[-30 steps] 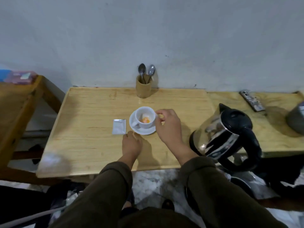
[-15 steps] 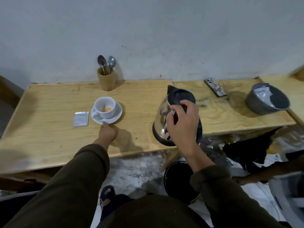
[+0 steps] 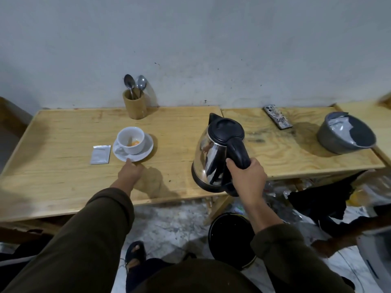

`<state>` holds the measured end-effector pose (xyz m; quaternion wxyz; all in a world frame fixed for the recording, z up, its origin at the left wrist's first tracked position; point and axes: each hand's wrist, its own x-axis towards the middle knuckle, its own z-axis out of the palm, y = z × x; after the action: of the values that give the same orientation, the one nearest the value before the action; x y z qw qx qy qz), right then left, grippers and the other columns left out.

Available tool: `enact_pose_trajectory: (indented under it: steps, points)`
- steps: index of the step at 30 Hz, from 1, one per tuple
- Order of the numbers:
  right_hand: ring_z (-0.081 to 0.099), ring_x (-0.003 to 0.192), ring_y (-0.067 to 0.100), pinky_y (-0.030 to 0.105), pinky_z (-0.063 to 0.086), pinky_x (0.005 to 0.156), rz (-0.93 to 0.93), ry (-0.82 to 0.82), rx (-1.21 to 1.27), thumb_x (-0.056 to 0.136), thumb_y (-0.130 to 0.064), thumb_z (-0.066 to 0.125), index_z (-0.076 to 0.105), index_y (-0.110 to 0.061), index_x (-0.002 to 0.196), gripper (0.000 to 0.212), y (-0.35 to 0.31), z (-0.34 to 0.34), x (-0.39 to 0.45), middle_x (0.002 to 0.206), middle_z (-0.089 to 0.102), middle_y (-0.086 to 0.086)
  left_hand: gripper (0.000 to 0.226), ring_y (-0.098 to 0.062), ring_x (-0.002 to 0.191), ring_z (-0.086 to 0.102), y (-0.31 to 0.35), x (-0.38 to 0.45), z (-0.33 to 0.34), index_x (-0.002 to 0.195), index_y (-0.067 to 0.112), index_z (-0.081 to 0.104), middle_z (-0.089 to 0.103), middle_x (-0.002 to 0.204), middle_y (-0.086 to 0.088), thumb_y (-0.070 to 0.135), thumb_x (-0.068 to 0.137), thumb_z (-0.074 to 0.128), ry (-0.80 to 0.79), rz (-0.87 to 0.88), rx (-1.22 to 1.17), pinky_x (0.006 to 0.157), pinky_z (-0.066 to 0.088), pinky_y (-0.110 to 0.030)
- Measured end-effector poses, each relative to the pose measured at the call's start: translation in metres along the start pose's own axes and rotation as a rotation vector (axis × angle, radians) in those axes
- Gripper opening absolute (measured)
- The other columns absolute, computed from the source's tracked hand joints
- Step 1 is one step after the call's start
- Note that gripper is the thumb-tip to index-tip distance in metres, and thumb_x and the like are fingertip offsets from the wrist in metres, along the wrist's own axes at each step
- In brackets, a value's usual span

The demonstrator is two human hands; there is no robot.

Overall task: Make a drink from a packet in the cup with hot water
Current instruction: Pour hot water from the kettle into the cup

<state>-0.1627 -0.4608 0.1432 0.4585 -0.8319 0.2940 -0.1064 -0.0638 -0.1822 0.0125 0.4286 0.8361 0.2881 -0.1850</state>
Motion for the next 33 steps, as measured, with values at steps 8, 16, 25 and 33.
enact_pose_trajectory:
  steps: [8,16,25,33]
  points:
    - [0.063,0.070,0.020,0.036,0.054,0.068,-0.003,-0.031,0.073,0.073,-0.038,0.074,0.062,-0.017,0.079,0.025,0.002,0.002,0.006,0.070,0.063,-0.002,0.050,-0.036,0.138,0.039,-0.001,0.006,-0.008,0.144,0.012,0.041,0.039,0.153,-0.015,0.031,0.098,0.037,0.054,-0.067,-0.200,0.116,0.032,-0.046]
    - [0.061,0.072,0.017,0.025,0.049,0.063,-0.063,-0.066,0.130,0.072,-0.032,0.077,0.062,-0.025,0.078,0.018,-0.033,0.006,0.011,0.073,0.064,-0.004,0.070,-0.040,0.126,0.051,-0.005,0.021,-0.030,0.134,-0.002,0.047,0.053,0.137,-0.021,0.055,0.094,0.037,0.112,-0.183,-0.436,0.110,0.040,-0.048]
    - [0.062,0.069,0.020,0.031,0.048,0.061,-0.273,-0.192,-0.071,0.069,-0.035,0.078,0.064,-0.014,0.075,0.026,-0.097,0.044,0.009,0.071,0.066,0.004,0.115,-0.038,0.120,0.059,-0.050,0.127,-0.027,0.133,0.013,0.051,0.059,0.134,-0.018,0.084,0.043,0.037,0.042,-0.266,-0.610,0.105,0.046,-0.053]
    - [0.062,0.067,0.016,0.028,0.046,0.059,-0.387,-0.309,-0.328,0.068,-0.043,0.074,0.064,-0.014,0.073,0.031,-0.132,0.082,-0.001,0.069,0.066,-0.001,0.075,-0.036,0.115,0.059,-0.011,0.069,-0.057,0.127,0.009,0.055,0.062,0.125,-0.018,0.063,0.075,0.051,-0.072,-0.237,-0.686,0.106,0.046,-0.049]
